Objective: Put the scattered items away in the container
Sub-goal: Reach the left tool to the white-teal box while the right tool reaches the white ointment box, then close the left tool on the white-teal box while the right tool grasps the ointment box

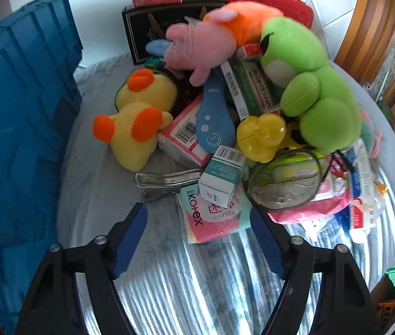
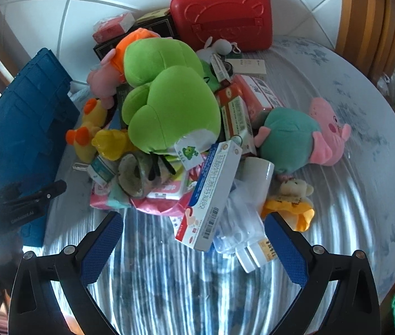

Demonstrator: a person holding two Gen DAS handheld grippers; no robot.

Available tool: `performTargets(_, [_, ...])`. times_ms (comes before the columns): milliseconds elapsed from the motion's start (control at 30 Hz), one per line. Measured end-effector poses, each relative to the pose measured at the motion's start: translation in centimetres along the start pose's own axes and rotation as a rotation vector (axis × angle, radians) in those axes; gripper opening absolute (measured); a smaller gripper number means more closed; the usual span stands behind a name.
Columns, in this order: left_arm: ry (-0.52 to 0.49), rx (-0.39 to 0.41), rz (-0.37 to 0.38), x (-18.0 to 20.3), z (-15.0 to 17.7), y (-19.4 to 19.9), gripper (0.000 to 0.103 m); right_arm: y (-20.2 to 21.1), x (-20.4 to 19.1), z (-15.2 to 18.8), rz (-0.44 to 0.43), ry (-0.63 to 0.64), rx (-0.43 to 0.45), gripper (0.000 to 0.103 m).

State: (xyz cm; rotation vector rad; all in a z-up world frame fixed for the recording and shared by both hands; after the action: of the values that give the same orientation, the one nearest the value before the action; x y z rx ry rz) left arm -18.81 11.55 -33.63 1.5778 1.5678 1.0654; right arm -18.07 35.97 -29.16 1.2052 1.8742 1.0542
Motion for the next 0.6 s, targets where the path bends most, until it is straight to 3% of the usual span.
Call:
performTargets(267, [-0.028,-0.033,0.029,0.4,-1.4,-5.4,0.074,-3.4,0.3,0.2,0.017,-0.023,-0.047,0.103])
performTargets(333, [-0.046,-0.037,0.030,0.8,-1.7,-6.3,0.068,-3.6,0.2,0.1,0.021,-0.023,-0.051,0.102])
performTargets(467, [-0.101,-0.064,0.049,2.2,-1.7,-7.4,0.044,-4.5,0.3,0.0,0.030,-0.025,-0.066,0.103])
performTargets(600, [-0.090,-0.064,0.044,2.6,-1.7,-7.2,0.042,-5.6,0.3,-0.3,0.043,-0.027,-0.083,0.103])
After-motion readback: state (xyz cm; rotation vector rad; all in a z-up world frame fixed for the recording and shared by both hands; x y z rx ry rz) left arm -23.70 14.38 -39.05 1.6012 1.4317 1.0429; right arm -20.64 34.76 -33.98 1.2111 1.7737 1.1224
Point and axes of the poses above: each gripper's, at about its wrist camera, not at the fingertips, and y roughly against the way its jaws point, x to its right, z to its underside, the point moved 2 cm from there along -y, roughly the way its jaws point, and after that the axes turned 10 degrees about y, right-handed, at the moved point
